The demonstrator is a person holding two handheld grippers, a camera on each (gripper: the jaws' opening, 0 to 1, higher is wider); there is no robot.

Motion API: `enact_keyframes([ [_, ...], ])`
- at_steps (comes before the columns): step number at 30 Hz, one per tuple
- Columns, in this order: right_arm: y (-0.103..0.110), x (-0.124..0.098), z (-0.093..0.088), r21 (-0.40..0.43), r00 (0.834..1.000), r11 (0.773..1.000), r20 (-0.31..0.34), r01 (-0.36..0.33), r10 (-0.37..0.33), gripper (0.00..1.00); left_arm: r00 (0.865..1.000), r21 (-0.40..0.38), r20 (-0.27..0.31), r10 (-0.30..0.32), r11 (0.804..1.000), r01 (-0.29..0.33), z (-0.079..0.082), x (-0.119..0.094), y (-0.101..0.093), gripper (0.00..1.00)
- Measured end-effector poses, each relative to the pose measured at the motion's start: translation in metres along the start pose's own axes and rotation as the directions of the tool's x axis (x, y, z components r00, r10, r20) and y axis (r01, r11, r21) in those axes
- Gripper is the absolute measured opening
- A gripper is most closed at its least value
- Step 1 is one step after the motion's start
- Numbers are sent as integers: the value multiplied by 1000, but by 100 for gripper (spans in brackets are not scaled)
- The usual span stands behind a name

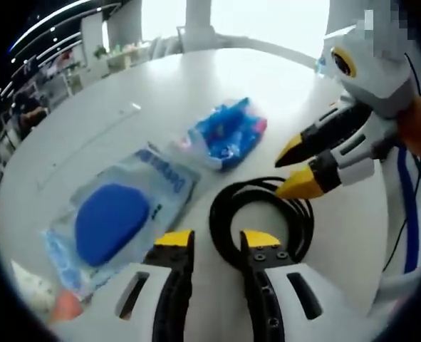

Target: Arrange the tabletop items into an orderly group along one side of the table until the central work area is clear of visible clutter.

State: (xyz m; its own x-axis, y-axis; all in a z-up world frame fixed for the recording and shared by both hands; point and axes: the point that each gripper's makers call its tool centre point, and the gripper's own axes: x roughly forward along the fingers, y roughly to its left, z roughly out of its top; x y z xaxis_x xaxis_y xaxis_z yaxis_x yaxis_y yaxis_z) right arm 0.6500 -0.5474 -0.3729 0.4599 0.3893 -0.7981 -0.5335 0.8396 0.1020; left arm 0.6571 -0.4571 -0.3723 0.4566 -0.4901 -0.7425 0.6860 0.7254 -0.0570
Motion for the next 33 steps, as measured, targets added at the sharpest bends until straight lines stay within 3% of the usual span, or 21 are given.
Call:
enact_keyframes([
  [6, 12, -10, 5, -34, 999, 999, 26, -40, 41, 40, 999, -3, 32, -39, 999, 39, 1, -15, -4, 37],
  [10, 26, -15, 8, -36, 993, 994, 48, -103, 105, 44, 997, -18, 52, -62, 998, 63, 0, -26, -4, 41],
  [19, 48, -29, 14, -96, 986, 985, 78, -142, 150, 58, 992, -17, 90, -86, 996, 88, -3, -55, -4, 46],
  [33, 83, -46, 21, -169, 975, 970, 104, -177, 196, 65, 989, -41, 139, -47, 998, 53, -25, -114, 7, 52],
])
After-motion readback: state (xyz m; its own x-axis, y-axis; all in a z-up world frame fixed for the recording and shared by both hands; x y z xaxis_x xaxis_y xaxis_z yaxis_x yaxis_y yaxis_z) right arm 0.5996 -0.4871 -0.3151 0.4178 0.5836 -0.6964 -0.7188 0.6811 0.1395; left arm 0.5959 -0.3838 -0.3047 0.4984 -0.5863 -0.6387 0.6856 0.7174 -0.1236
